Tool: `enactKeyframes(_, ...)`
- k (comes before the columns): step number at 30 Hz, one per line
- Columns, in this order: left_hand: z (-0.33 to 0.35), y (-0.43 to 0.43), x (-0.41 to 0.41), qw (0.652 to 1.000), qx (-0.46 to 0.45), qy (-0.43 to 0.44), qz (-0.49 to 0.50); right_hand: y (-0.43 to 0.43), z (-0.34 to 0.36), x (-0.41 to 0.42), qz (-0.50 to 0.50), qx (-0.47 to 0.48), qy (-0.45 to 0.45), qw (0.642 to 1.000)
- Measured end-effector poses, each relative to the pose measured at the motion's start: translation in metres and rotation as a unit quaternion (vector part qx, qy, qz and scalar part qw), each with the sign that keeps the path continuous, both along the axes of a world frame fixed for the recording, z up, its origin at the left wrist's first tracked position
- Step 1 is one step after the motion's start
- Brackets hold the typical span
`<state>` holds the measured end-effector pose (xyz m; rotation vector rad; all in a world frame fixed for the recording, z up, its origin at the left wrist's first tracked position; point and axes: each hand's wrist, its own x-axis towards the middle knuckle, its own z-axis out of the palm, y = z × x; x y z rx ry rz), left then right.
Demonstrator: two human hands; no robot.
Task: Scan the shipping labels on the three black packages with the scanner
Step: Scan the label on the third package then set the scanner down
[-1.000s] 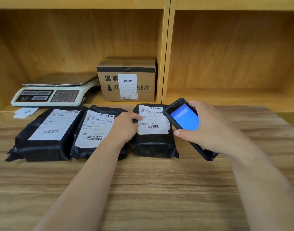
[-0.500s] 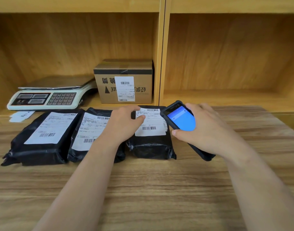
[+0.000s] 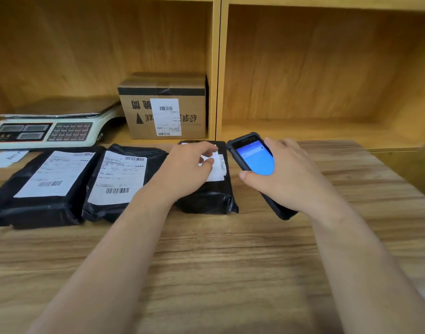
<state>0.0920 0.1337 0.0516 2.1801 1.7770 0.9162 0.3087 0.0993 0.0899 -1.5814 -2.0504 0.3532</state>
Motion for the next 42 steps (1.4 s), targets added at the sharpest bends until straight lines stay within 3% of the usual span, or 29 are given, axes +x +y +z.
enactKeyframes(13, -0.007, -0.009, 0.012, 0.999, -0.036, 0.01, -0.011, -0.043, -0.043, 0.023, -0.096, -0.035, -0.068, 0.992)
enactKeyframes(18, -0.015, -0.038, 0.021, 1.0, 0.003, -0.01, -0.027, -0.061, -0.044, 0.023, -0.1, -0.033, -0.079, 0.991)
enactKeyframes(24, -0.026, -0.075, 0.019, 0.996, 0.066, -0.065, -0.004, -0.085, -0.053, 0.017, -0.128, -0.006, -0.158, 0.979)
enactKeyframes(42, -0.037, -0.128, 0.004, 0.994, 0.087, -0.059, 0.011, -0.111, -0.081, 0.014, -0.153, -0.109, -0.201, 0.961)
